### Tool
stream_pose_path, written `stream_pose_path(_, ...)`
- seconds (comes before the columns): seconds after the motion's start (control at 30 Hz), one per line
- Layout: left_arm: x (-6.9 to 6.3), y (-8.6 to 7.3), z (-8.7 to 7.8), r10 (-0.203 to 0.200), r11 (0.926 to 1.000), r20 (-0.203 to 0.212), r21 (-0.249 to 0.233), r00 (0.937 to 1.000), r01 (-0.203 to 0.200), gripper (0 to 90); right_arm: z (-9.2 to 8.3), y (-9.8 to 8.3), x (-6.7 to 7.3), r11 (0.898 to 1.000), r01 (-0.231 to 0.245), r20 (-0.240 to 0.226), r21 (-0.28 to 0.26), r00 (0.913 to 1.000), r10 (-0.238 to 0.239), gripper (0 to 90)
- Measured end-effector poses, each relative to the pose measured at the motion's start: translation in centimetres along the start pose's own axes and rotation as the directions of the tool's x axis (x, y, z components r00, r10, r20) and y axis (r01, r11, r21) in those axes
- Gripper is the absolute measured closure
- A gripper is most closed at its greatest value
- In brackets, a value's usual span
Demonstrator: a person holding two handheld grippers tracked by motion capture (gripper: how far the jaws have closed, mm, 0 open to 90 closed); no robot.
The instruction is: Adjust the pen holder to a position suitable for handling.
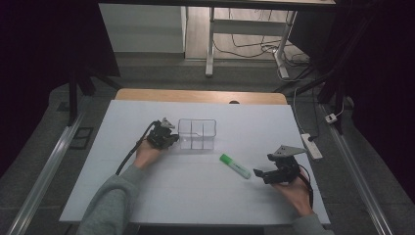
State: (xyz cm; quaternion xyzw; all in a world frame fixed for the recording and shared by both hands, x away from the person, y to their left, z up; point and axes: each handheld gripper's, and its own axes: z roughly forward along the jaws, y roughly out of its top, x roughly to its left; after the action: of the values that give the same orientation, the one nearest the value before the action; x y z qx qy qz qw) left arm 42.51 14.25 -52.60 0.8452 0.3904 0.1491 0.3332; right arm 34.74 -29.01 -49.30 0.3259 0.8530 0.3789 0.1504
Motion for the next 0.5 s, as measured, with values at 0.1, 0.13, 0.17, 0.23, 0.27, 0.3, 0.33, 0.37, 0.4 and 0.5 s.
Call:
stream_pose_path(0.1, 0.1, 0.0, -0.3, -0.006, 0.9999, 0.010, -0.016, 0.9999, 0.006, 88.7, 0.0, 0.0, 0.0, 1.000, 0.002, 0.000, -0.001, 1.0000, -0.002, 14.7)
stream_pose_path(0.13, 0.1, 0.0, -0.3, -0.006, 0.9999, 0.010, -0.016, 0.9999, 0.006, 88.7, 0.0, 0.0, 0.0, 1.000, 0.002, 0.000, -0.001, 1.0000, -0.002, 14.7)
stream_pose_path(0.17, 0.2, 0.0, -0.4, -0.006, 0.9997, 0.003, -0.022, 1.0000, 0.006, 88.7, -0.1, 0.0, 0.0, 1.000, 0.000, 0.000, -0.002, 1.0000, 0.000, 14.7)
stream_pose_path(0.23, 0.1, 0.0, -1.0, -0.003, 0.9992, -0.004, -0.040, 1.0000, 0.003, 88.7, -0.1, 0.0, 0.0, 1.000, -0.004, 0.001, -0.002, 1.0000, 0.004, 14.7)
stream_pose_path(0.27, 0.1, 0.0, -1.3, 0.000, 0.9987, -0.006, -0.050, 1.0000, 0.000, 88.7, -0.1, 0.0, 0.0, 1.000, -0.005, 0.000, -0.004, 1.0000, 0.005, 14.7)
stream_pose_path(0.3, 0.0, 0.1, -1.6, -0.002, 0.9981, -0.006, -0.061, 1.0000, 0.002, 88.7, -0.2, -0.1, 0.0, 1.000, -0.004, 0.002, -0.003, 1.0000, 0.004, 14.7)
stream_pose_path(0.33, 0.0, 0.0, -1.9, -0.007, 0.9975, 0.001, -0.071, 1.0000, 0.007, 88.7, -0.2, -0.1, -0.1, 1.000, -0.006, 0.002, -0.005, 1.0000, 0.006, 14.7)
stream_pose_path(0.37, 0.0, 0.0, -2.1, -0.007, 0.9970, 0.004, -0.077, 1.0000, 0.007, 88.7, -0.2, -0.1, -0.1, 1.000, -0.006, 0.003, -0.008, 1.0000, 0.006, 14.7)
stream_pose_path(0.4, 0.0, -0.1, -2.4, -0.006, 0.9970, 0.004, -0.078, 1.0000, 0.006, 88.7, -0.2, -0.1, -0.1, 1.000, -0.006, 0.003, -0.008, 1.0000, 0.006, 14.7)
stream_pose_path(0.5, -0.2, -0.6, -3.0, -0.004, 0.9969, 0.005, -0.079, 1.0000, 0.004, 88.6, -0.2, -0.1, -0.1, 1.000, -0.007, 0.003, -0.005, 1.0000, 0.007, 14.7)
